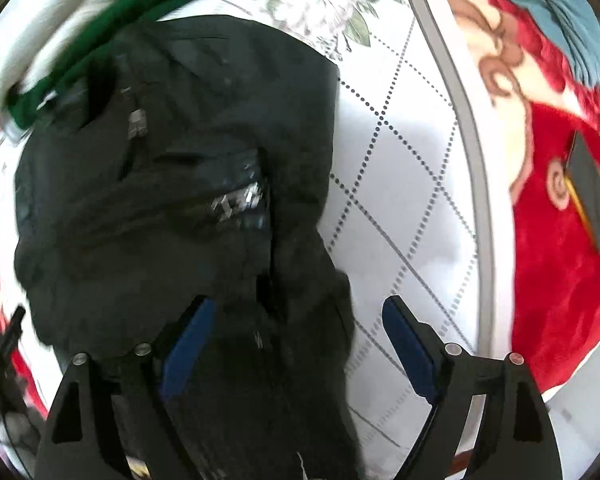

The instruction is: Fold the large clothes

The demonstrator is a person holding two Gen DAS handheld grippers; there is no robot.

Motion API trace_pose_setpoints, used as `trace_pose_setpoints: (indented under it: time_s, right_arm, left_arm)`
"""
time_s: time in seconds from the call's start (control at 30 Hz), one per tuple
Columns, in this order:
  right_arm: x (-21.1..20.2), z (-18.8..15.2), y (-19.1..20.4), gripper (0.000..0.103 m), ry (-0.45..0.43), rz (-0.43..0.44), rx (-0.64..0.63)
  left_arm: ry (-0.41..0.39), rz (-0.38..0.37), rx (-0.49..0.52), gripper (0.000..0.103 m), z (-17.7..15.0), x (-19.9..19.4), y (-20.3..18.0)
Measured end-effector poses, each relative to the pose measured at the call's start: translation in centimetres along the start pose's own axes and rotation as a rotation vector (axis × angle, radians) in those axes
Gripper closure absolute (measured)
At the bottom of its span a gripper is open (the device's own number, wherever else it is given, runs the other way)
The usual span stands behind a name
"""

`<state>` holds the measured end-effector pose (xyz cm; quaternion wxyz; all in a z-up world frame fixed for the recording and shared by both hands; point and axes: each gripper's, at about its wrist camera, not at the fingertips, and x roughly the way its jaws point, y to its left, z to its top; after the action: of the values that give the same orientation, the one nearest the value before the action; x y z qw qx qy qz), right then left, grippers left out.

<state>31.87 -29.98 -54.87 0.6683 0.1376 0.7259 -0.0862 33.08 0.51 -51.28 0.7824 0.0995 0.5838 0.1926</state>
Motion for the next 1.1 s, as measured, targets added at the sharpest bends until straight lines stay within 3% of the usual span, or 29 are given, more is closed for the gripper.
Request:
trace_pose_setpoints:
  time_s: [0.13,0.23,0.37,0.5,0.57,0.7,0.87,1.1]
  right_arm:
    - [-1.8,-1.6,-2.9,0.016,0.013,0.027,-0.064]
    - [-2.0,-1.9,-6.7,0.016,0.04,0.054,-0.11]
    - [-1.8,-0.6,-10.0,0.016,0.075,0.057,-0.168]
    - [-1.7,0.0,-14.9,0.016,0.093,0.032,-0.245]
    - [-1.7,0.2,-17.1,0.016,0.097,0.012,-0.264]
    - [-1.2,0.9,-22.4,0.016,0.124,0.004,-0.248]
    - [-0.7,2.4,-26.1,0.016,0.142,0.003,-0.232]
    - [-1.0,5.3,-30.1,0.016,0.152,0.01,-0.238]
  left_arm:
    - [-0.039,0.06,0.0,0.0,-2.2,-5.0,-2.4]
    - [-0.031,0.133,0.031,0.0,-5.9,-8.2,-6.3]
    - [0.073,0.175,0.056,0.0,-11.9,-11.7,-13.2]
    - [0.245,0.097,0.005,0.0,-18.2,-13.9,-19.3]
    - [0.298,0.092,0.006,0.0,-20.9,-14.8,-22.6]
    - [0.219,0.187,0.127,0.0,-23.3,-15.9,-28.8]
    - [0.099,0.361,0.364,0.0,-24.0,-14.4,-34.3]
    - [0.045,0.352,0.379,0.0,-23.2,-17.4,-34.0]
